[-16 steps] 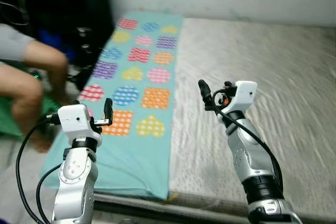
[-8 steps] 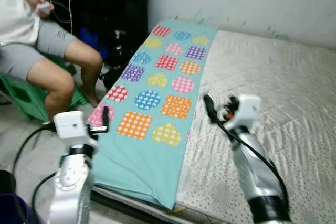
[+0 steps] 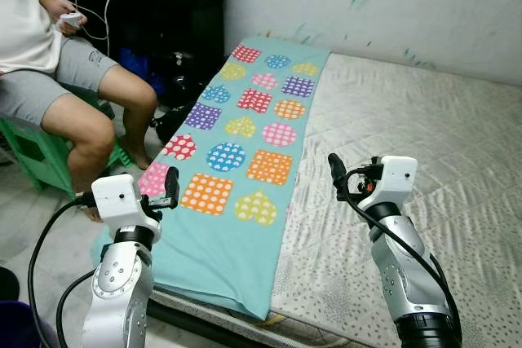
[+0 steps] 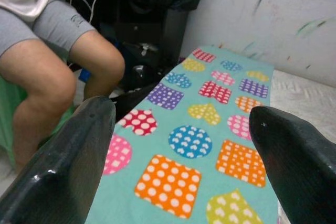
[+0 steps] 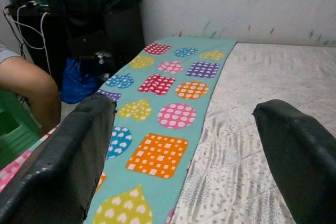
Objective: Clean up the room
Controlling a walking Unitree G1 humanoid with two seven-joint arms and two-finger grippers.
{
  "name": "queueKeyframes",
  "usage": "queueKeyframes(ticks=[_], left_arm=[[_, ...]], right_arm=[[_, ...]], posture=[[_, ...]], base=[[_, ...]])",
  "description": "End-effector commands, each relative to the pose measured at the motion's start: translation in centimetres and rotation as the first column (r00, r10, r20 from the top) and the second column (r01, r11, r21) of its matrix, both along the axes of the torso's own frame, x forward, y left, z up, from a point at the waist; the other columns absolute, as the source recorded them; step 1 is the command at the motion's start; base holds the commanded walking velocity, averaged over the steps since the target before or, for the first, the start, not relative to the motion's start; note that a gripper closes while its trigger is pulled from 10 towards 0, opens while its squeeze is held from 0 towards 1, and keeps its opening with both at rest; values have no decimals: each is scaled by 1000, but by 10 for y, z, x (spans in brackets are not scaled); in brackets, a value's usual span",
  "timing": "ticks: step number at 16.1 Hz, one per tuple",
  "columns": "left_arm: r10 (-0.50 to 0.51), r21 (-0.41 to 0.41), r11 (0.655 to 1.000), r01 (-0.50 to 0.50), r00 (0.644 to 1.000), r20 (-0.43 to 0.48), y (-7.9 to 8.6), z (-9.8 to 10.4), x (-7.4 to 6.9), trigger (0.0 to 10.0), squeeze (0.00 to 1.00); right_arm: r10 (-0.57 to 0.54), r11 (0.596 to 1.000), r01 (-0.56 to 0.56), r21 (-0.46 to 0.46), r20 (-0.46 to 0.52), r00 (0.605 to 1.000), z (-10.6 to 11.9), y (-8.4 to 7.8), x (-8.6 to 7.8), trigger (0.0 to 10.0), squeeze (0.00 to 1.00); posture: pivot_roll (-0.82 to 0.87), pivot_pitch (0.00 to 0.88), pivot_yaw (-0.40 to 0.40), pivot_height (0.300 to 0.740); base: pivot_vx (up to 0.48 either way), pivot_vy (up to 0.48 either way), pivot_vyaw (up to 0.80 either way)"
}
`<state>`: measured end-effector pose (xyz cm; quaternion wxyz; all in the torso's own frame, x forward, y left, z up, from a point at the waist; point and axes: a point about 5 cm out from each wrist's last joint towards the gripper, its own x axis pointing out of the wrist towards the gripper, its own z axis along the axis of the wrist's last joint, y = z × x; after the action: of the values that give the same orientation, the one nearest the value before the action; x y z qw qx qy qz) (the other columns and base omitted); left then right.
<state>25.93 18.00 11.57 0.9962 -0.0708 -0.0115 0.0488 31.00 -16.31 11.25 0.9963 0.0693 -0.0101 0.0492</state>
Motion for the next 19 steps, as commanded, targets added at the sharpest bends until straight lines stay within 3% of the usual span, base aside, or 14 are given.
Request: queueKeyframes(ticks=[1,10,19], left_arm=[[0,-11,1000,0,1000,11,-1,5,0,10000,0],[-11,-23,1000,12,1000,12,-3,5,0,10000,0],[-14,-29,999,14,1000,7,-4,5,2,10000,0]], right_arm=[[-3,1000,3,-6,-17,1000,0,-3,-2,10000,0],[24,1000,-24,5,-28,999,0,3,-2,10000,0],[33,999,-33,-1,-37,999,1,3,-2,10000,0]], posture=[[-23,0,-33,740],[-26,0,-36,740],[-32,0,-34,740]], base=[[0,0,0],[0,0,-642],[0,53,0]])
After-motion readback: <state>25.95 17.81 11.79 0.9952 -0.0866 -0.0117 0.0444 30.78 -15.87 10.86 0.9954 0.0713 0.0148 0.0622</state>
